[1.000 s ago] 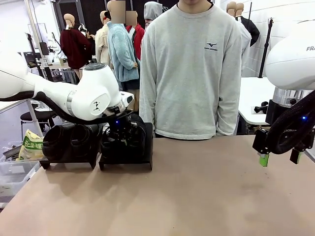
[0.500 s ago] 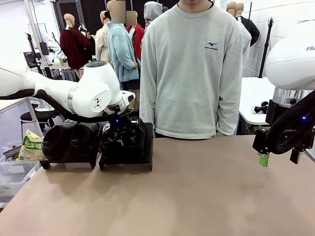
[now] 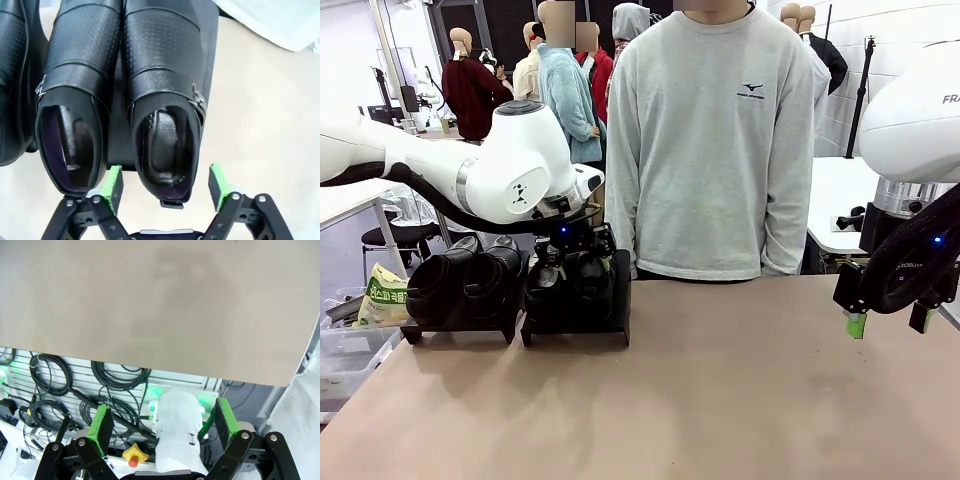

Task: Organize the shoes by placing them on the stand.
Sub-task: Place the Shoe from the middle of the table onto the Shoes Stand.

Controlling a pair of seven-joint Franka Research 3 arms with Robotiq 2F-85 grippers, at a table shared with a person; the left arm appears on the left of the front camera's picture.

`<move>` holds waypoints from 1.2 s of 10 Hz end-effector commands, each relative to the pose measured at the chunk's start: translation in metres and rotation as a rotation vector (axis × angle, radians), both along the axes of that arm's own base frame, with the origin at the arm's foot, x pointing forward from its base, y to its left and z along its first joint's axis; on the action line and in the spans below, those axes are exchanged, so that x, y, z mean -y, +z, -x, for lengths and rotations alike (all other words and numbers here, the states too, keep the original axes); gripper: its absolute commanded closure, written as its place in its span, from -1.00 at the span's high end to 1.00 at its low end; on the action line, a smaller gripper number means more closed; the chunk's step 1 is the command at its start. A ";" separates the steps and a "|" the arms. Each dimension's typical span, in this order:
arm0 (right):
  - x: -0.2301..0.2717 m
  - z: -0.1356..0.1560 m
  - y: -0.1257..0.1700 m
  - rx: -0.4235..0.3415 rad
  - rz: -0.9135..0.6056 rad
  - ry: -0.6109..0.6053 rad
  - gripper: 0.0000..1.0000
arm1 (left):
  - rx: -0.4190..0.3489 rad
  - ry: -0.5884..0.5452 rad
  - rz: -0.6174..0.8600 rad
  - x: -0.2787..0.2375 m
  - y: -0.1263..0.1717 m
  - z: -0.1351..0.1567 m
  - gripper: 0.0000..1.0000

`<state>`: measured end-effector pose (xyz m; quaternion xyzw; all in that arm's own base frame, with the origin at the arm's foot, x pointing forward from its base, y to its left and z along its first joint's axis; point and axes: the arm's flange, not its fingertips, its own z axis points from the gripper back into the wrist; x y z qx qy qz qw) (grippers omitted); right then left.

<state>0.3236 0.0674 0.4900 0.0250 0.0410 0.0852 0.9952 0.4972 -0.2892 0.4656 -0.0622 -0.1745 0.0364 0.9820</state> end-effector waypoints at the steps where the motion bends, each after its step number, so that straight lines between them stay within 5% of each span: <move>1: 0.000 0.000 0.002 -0.008 0.009 -0.001 1.00 | -0.001 0.010 -0.023 -0.004 0.000 0.002 1.00; 12: 0.000 0.000 0.002 -0.008 0.009 -0.001 1.00 | 0.001 0.001 -0.001 -0.001 0.002 0.000 1.00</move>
